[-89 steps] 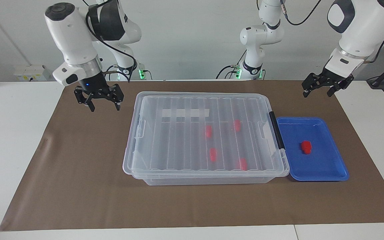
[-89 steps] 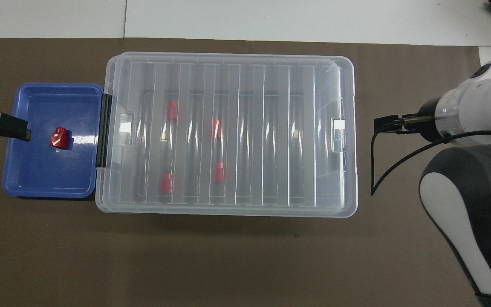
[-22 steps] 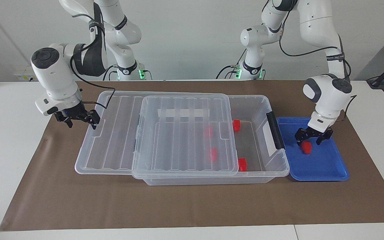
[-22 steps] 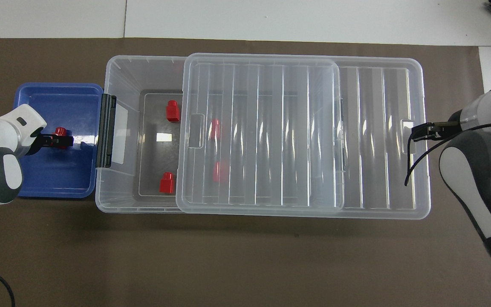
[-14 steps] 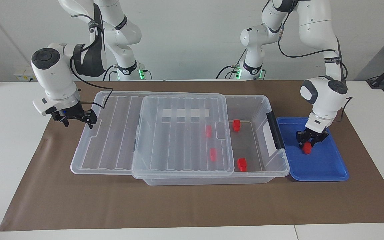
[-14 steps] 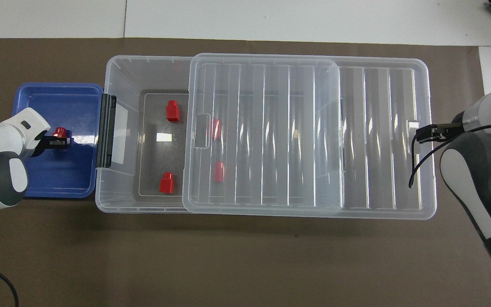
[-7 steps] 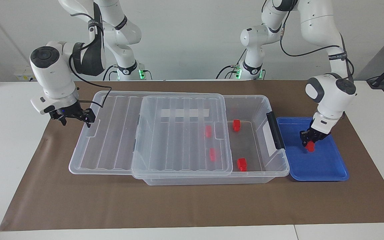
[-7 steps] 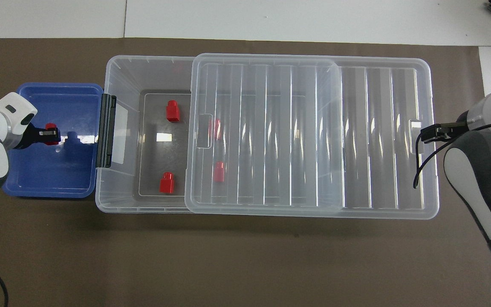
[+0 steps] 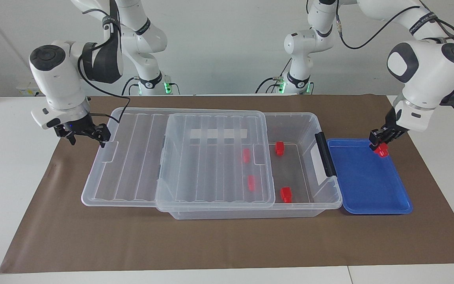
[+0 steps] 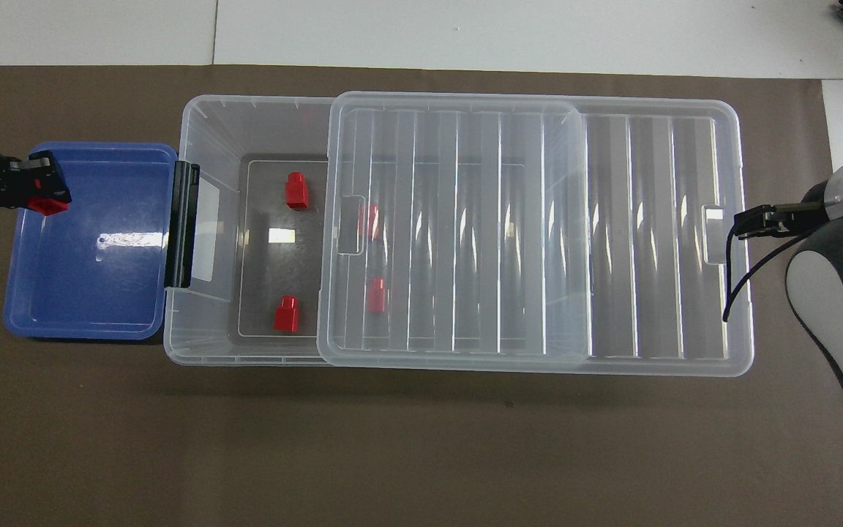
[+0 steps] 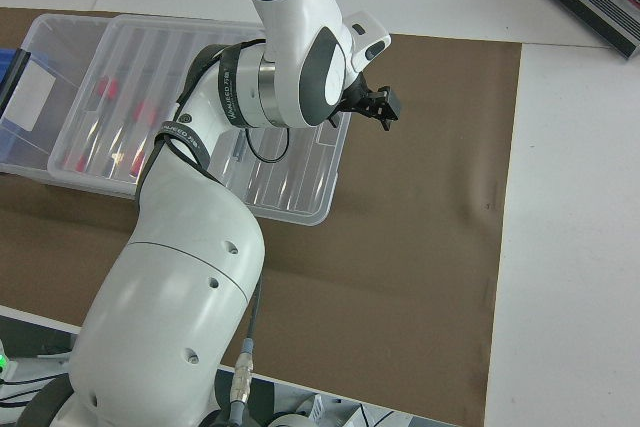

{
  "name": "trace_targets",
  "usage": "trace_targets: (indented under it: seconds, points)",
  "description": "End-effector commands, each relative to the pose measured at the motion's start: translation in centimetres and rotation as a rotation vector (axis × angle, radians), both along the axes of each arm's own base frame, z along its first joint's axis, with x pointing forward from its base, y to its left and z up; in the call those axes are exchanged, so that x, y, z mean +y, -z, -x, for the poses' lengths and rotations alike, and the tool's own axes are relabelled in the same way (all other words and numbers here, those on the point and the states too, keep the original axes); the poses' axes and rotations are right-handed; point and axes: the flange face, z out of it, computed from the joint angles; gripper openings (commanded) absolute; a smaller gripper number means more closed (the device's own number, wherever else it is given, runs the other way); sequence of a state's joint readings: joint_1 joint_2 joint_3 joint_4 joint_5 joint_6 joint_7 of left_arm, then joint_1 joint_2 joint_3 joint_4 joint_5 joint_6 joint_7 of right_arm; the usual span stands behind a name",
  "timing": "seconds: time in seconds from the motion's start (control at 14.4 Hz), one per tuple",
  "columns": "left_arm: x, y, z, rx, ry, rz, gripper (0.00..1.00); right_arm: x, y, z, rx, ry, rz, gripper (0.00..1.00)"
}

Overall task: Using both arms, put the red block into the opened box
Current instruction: 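Lift the red block with the left gripper over the open box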

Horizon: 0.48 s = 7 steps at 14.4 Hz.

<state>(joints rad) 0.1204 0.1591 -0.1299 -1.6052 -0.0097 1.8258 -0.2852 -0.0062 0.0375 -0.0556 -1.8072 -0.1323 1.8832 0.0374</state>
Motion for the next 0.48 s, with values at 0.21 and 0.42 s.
trace_targets:
  seconds: [0.21, 0.42]
  points:
    - [-11.7, -0.3, -0.3, -0.057, -0.14, 0.058, 0.0, 0.6, -11.5, 3.1, 0.013, 0.02, -0.074, 1.0]
    - [-15.4, 3.9, 2.0, -0.081, -0.135, 0.062, 0.0, 0.2, -13.0, 4.4, 0.043, 0.035, -0.072, 1.0]
